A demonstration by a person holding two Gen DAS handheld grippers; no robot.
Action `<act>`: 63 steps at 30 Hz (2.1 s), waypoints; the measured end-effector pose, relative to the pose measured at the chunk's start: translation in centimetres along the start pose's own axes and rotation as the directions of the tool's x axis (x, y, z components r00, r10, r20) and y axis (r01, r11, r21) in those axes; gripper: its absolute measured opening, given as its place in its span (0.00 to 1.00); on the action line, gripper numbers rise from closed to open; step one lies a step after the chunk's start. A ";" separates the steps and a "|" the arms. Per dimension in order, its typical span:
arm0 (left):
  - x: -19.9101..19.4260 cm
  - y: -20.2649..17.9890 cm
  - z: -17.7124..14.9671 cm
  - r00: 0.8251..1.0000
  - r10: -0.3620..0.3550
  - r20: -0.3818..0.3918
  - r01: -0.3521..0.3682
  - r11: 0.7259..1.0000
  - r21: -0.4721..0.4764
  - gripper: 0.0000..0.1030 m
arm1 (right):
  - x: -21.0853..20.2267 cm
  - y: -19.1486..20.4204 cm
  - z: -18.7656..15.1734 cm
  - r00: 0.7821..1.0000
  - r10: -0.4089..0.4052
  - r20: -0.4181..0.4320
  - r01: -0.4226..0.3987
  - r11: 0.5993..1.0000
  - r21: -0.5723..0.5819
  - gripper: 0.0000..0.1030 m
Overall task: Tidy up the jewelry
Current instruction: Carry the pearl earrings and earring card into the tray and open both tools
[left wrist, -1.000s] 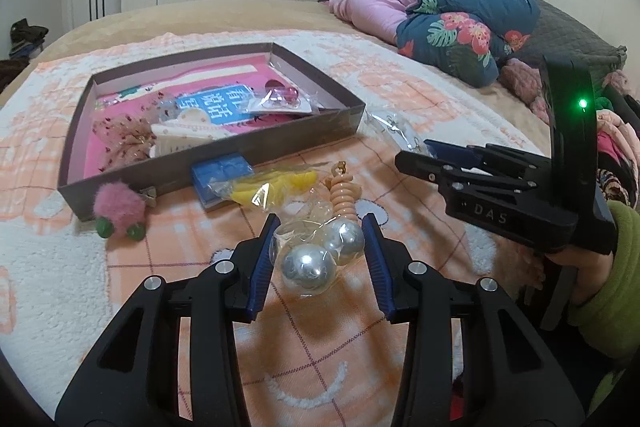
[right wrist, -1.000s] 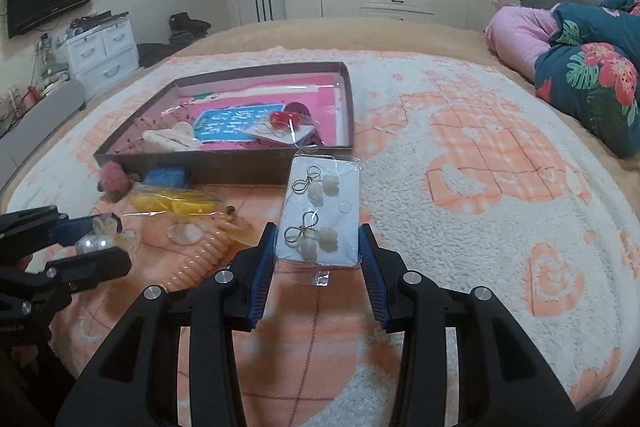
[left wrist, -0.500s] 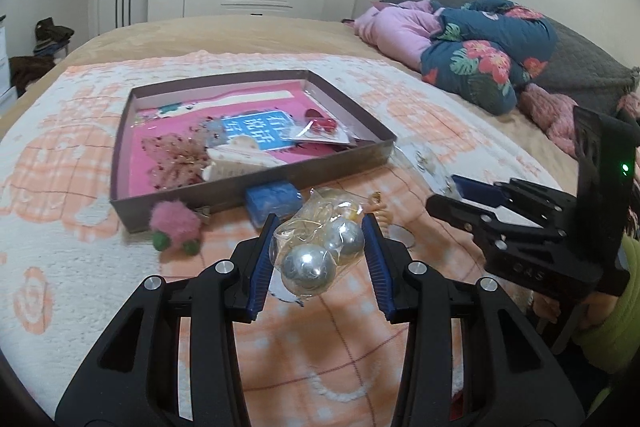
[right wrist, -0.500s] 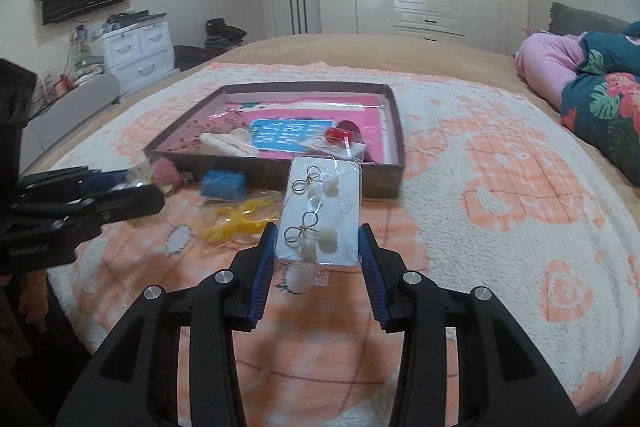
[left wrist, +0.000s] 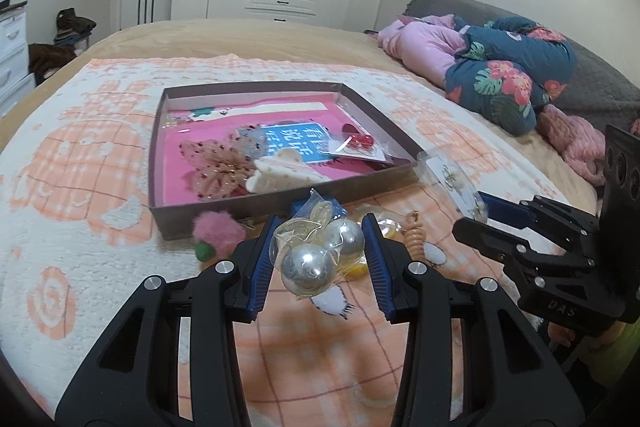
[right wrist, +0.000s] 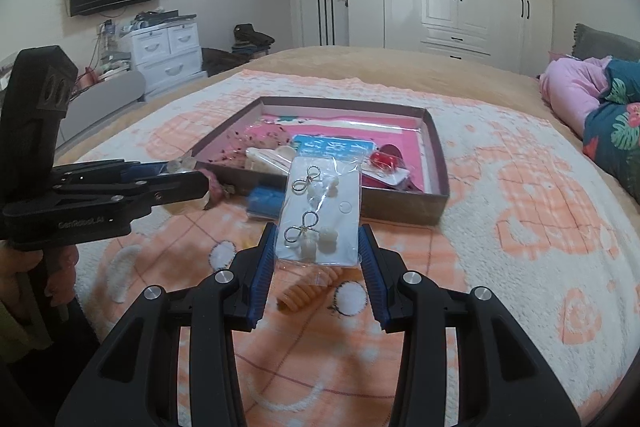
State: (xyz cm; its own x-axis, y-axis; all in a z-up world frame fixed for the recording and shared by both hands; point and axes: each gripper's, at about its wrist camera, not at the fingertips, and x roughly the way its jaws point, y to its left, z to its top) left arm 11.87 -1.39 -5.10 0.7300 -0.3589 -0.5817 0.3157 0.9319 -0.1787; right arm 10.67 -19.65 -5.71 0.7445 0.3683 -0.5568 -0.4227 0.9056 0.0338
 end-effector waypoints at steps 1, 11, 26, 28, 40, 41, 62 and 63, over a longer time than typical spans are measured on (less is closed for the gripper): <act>-0.1 0.2 0.1 1.000 0.003 0.003 -0.003 1.000 -0.005 0.32 | 0.1 0.2 0.2 1.000 0.006 0.002 -0.006 1.000 -0.001 0.38; -0.7 2.5 1.0 0.998 0.049 0.036 -0.046 0.997 -0.056 0.32 | 1.1 1.3 1.5 0.999 0.044 0.006 -0.044 0.999 -0.014 0.38; -1.0 5.9 2.4 0.990 0.125 0.061 -0.118 0.987 -0.107 0.32 | 3.5 2.1 3.5 0.998 0.064 0.012 -0.063 0.997 -0.034 0.38; -0.6 6.2 2.6 0.990 0.130 0.053 -0.123 0.986 -0.111 0.32 | 3.9 2.0 3.8 0.998 0.063 0.014 -0.063 0.997 -0.034 0.38; 2.1 7.8 4.3 0.987 0.156 0.025 -0.152 0.979 -0.136 0.32 | 6.4 -0.5 5.8 0.999 0.037 0.017 -0.037 0.999 -0.001 0.38; 2.3 8.0 4.5 0.987 0.158 0.026 -0.153 0.979 -0.138 0.32 | 6.7 -0.7 5.8 0.999 0.035 0.014 -0.035 0.999 0.002 0.38; 8.0 9.1 7.1 0.990 0.134 -0.037 -0.138 0.981 -0.139 0.33 | 13.0 -4.9 7.0 0.995 -0.037 -0.095 0.038 0.999 0.014 0.38; 8.3 9.1 7.2 0.990 0.135 -0.041 -0.139 0.981 -0.137 0.33 | 13.2 -5.0 7.0 0.994 -0.038 -0.098 0.040 0.999 0.015 0.38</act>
State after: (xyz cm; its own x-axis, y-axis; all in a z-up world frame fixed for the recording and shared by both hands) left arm 25.11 3.73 -5.84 0.7404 -0.2274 -0.6325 0.1252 0.9712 -0.2026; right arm 26.19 -17.82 -7.42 0.7059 0.3109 -0.6364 -0.3847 0.9227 0.0240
